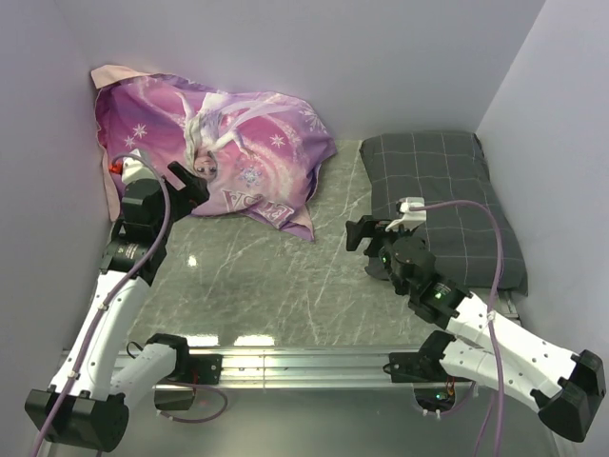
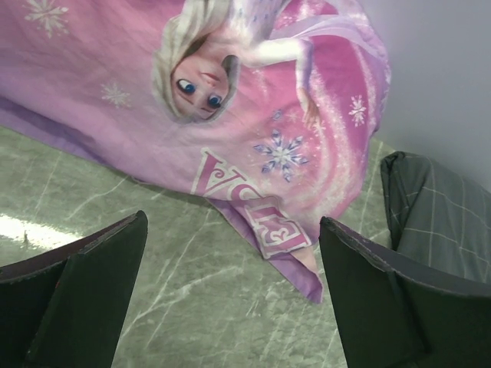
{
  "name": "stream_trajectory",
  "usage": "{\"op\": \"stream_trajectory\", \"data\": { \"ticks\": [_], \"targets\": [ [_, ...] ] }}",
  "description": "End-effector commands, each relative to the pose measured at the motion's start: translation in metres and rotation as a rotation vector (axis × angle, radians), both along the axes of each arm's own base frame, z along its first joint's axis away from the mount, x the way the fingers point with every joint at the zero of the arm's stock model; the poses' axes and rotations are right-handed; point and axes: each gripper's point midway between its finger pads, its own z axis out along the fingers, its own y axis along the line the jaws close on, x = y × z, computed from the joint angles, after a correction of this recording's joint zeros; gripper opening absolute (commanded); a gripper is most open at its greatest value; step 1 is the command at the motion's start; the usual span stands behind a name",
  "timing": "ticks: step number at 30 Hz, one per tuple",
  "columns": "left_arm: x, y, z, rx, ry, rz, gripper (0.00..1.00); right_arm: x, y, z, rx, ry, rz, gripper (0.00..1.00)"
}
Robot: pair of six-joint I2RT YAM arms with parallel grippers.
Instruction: Remove the pillowcase from the pillow
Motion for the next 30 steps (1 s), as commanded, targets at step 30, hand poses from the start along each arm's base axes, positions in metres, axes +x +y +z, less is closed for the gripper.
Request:
{"op": "stream_trajectory", "data": {
  "ticks": [30],
  "targets": [
    [0.143,0.073,-0.197,-0.105,0.318,0.265,0.97,0.173,0.193,-0.143,-0.108,0.372,0.254,1.0]
  ]
}}
